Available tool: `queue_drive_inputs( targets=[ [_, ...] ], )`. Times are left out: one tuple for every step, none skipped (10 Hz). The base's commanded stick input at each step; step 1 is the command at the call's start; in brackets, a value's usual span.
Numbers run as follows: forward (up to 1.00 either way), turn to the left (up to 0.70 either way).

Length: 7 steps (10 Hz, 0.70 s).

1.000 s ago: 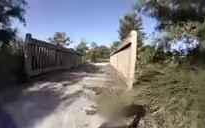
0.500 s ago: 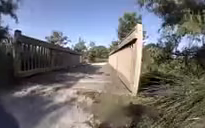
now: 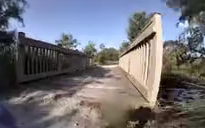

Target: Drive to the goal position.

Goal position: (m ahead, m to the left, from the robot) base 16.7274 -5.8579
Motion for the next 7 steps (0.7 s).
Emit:
queue_drive_inputs(
  targets=[
    [0.70, 0.08],
    [0.70, 0.00],
    [0.70, 0.00],
    [0.70, 0.00],
    [0.70, 0.00],
    [0.70, 0.00],
    [0.70, 0.00]
  ],
)
